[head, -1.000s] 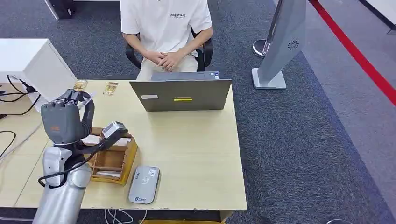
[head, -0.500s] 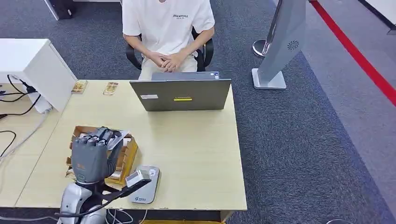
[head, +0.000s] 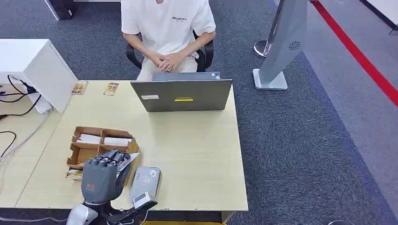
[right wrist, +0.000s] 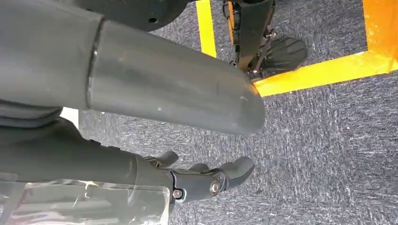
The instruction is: Pass the card to the sensor for recognition and then transmit it.
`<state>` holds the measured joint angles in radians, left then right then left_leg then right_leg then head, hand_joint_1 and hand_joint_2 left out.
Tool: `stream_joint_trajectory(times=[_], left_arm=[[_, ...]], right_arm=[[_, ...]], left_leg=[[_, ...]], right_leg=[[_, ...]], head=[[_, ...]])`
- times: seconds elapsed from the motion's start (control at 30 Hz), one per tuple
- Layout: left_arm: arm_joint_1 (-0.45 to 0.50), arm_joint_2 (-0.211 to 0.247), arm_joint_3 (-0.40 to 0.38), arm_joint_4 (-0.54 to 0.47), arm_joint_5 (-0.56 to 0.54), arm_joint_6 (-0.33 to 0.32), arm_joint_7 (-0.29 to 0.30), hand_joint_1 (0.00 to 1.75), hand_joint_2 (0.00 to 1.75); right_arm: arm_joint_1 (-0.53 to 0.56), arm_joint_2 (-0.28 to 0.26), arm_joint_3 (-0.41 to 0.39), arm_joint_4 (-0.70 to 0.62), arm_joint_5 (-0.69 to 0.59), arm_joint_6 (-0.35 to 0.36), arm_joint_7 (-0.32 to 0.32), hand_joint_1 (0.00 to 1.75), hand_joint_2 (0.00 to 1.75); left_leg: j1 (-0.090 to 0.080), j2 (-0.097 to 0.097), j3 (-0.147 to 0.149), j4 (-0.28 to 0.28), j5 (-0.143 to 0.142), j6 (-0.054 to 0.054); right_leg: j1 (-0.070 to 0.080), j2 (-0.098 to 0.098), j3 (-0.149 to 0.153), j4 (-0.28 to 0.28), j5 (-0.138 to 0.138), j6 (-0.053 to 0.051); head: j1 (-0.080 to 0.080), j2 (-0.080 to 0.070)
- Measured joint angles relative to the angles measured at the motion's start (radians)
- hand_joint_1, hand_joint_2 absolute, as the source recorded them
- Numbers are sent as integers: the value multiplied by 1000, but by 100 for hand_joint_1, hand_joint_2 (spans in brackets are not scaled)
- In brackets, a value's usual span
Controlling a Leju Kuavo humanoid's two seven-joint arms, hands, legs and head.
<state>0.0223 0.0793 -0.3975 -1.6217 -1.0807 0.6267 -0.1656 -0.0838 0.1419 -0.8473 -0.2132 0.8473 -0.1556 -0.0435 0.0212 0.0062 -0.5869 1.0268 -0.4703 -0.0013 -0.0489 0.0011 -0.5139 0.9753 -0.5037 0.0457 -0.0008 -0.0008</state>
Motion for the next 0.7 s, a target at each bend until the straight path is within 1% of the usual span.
stream_joint_trajectory(times=[0.23,0.5,0.57,0.7], left_arm=[[26,0,0,11,-16,-17,28,175,175],[42,-1,0,31,-22,-27,41,175,175],[45,-1,0,34,-22,-40,50,175,175],[53,-1,0,46,-21,-86,76,175,175]], right_arm=[[-5,0,-1,0,0,0,0,0,0],[-9,0,-1,0,0,0,0,0,0],[-9,0,-1,0,1,2,0,0,0],[-9,0,-1,0,1,6,0,0,0]], left_leg=[[0,0,0,0,0,0],[0,0,0,0,0,0],[0,0,0,0,0,0],[0,0,0,0,0,0]], right_leg=[[0,0,0,0,0,0],[0,0,0,0,0,0],[0,0,0,0,0,0],[0,0,0,0,0,0]], head=[[0,0],[0,0],[0,0],[0,0]])
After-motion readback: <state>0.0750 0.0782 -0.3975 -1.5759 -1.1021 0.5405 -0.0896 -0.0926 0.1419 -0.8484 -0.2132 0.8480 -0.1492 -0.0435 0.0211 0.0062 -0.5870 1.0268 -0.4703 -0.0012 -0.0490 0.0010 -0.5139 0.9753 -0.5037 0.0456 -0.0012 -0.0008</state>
